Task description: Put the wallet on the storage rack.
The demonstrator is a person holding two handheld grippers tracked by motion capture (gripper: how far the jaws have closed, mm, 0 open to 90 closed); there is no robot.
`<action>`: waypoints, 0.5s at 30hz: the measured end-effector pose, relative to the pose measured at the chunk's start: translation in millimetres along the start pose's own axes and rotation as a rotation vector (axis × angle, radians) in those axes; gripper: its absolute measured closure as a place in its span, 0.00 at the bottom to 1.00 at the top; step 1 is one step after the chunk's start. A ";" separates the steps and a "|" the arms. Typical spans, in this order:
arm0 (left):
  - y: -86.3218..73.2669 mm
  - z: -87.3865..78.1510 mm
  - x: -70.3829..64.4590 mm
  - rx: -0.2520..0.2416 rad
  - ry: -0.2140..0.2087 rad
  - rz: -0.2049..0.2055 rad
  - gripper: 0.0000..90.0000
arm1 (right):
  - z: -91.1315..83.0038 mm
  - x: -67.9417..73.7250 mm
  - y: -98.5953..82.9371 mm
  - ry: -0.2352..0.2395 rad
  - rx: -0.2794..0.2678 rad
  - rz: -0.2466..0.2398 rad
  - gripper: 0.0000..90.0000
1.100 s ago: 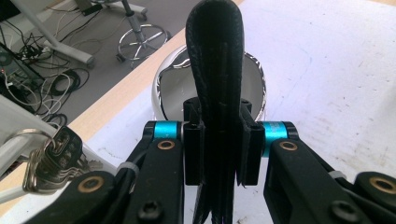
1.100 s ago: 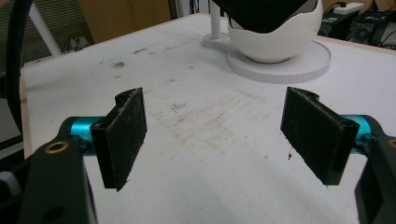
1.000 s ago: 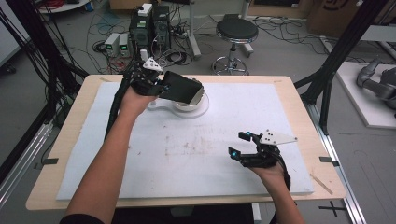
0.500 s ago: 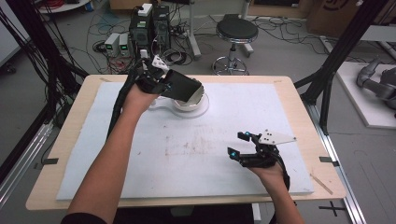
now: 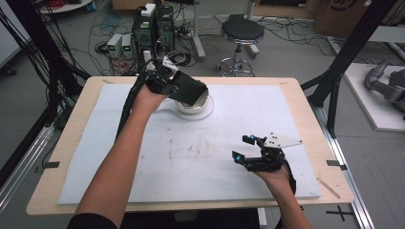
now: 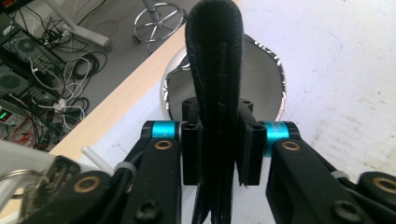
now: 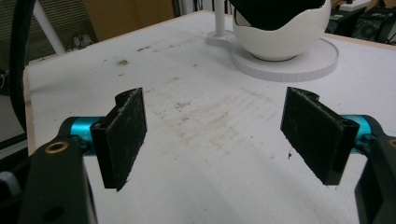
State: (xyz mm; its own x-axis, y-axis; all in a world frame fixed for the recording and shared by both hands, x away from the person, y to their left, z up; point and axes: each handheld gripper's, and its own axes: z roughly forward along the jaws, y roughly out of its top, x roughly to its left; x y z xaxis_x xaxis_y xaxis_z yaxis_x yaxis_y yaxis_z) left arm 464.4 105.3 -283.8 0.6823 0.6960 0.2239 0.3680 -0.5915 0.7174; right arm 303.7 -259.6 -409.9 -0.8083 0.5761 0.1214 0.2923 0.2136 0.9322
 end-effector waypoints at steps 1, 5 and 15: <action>-0.5 0.1 0.1 -0.003 0.025 0.002 0.78 | 0.3 0.4 -0.1 0.002 0.004 0.003 0.26; -0.5 -6.0 2.0 -0.062 0.106 0.004 0.60 | 0.8 0.4 0.0 0.003 0.002 0.001 0.25; -1.2 -8.5 10.3 -0.123 0.155 -0.035 0.57 | 1.4 1.7 0.1 0.011 0.004 0.003 0.25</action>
State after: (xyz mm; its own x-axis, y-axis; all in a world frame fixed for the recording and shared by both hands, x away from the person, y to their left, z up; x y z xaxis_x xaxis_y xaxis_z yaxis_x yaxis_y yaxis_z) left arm 465.6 116.7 -276.7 0.5619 0.7749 0.2896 0.3030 -0.5185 0.7996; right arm 303.1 -257.5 -410.0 -0.8128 0.5683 0.1280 0.2968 0.2148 0.9305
